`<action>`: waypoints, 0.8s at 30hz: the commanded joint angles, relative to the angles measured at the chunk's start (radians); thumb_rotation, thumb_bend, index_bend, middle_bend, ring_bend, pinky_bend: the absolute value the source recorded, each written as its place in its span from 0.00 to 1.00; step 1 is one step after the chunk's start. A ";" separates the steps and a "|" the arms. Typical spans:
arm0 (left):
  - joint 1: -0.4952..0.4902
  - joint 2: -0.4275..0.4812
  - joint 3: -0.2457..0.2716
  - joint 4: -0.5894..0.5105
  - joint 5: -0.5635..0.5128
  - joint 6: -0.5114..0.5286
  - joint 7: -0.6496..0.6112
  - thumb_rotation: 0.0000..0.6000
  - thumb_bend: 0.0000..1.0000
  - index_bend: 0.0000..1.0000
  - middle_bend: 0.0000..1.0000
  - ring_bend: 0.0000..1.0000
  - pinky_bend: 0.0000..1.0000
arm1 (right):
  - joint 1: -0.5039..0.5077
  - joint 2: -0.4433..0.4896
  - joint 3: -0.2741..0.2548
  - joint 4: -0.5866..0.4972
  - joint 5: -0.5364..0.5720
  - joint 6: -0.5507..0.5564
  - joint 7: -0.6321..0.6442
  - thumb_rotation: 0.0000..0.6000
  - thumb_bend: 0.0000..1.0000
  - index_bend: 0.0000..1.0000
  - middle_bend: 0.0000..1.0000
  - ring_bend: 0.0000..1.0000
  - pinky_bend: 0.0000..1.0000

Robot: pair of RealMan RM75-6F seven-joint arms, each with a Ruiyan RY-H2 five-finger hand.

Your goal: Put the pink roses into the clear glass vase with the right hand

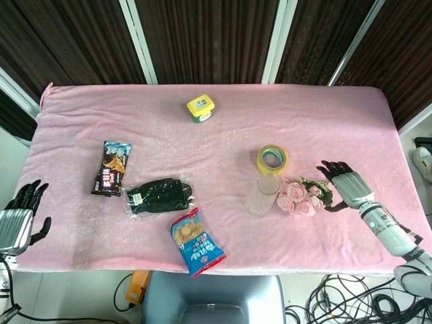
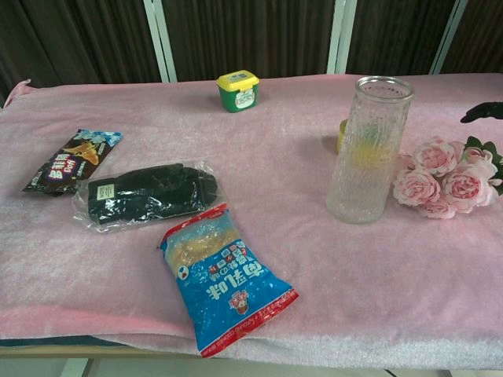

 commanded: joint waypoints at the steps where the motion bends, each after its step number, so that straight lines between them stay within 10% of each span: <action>1: 0.002 0.002 0.001 -0.001 0.003 0.003 -0.002 1.00 0.43 0.09 0.04 0.05 0.30 | 0.003 -0.004 -0.005 0.002 0.002 -0.003 -0.002 1.00 0.07 0.00 0.00 0.00 0.17; 24: 0.001 0.008 0.005 -0.002 0.024 -0.001 -0.028 1.00 0.43 0.09 0.04 0.05 0.31 | 0.083 -0.156 -0.019 0.129 0.021 -0.089 0.035 1.00 0.08 0.22 0.12 0.06 0.21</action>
